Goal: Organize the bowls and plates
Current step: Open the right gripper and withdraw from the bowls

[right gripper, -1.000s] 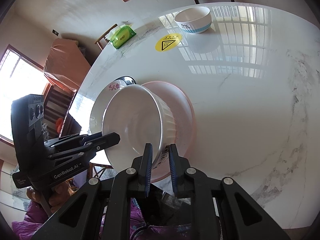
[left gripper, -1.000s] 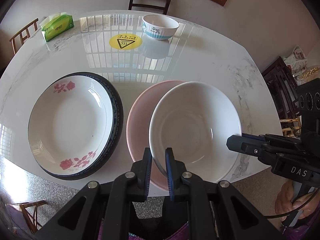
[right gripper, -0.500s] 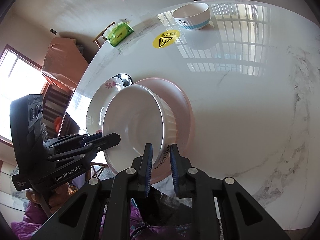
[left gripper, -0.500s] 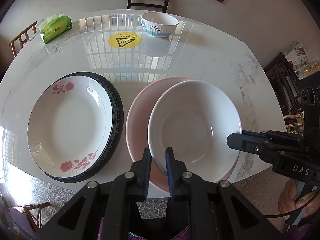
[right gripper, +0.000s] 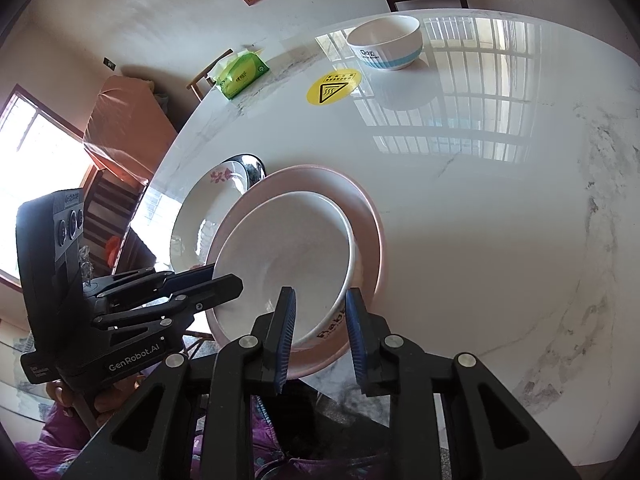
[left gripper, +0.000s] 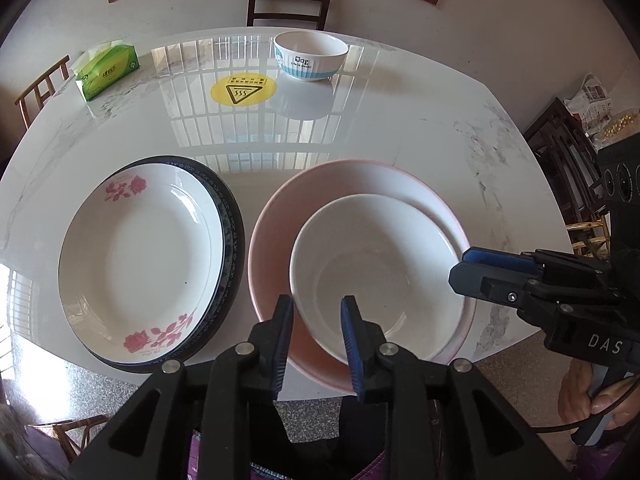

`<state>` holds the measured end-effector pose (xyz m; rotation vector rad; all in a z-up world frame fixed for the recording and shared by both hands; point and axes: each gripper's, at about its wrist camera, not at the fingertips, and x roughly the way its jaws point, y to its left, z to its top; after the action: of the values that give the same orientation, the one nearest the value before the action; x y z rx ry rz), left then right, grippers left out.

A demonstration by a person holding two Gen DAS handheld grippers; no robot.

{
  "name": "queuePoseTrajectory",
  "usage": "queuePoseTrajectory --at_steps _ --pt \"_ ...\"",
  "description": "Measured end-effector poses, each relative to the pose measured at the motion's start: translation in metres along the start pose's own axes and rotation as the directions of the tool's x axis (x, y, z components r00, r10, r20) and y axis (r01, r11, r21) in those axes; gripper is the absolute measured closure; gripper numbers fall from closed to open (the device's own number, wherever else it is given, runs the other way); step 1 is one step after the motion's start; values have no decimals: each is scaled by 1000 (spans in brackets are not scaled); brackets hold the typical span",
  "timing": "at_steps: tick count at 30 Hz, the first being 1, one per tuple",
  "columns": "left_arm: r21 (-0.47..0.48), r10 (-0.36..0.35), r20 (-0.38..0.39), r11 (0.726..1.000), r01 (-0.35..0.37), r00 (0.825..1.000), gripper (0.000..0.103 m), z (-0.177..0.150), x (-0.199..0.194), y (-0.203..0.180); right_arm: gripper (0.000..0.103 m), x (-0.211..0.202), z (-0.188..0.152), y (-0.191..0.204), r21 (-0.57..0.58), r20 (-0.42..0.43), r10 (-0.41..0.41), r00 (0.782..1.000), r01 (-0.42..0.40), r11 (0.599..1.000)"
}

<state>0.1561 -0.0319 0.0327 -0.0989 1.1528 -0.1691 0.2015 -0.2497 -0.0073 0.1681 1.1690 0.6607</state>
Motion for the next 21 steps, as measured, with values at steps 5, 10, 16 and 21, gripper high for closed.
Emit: queuePoseTrajectory --at_steps 5,10,16,21 --pt "44 3 71 999 -6 997 72 1 -20 -4 65 -8 1 -1 -20 44 -13 999 14 1000" --pt "38 -29 115 999 25 993 68 7 -33 4 55 -20 3 -13 -7 97 4 995 -3 1000" --pt "26 -56 105 998 53 993 68 13 -29 13 55 -27 3 -43 22 157 -44 987 41 999" --pt "23 -91 137 996 89 986 68 23 -26 18 55 -26 12 -76 79 203 -63 977 48 996"
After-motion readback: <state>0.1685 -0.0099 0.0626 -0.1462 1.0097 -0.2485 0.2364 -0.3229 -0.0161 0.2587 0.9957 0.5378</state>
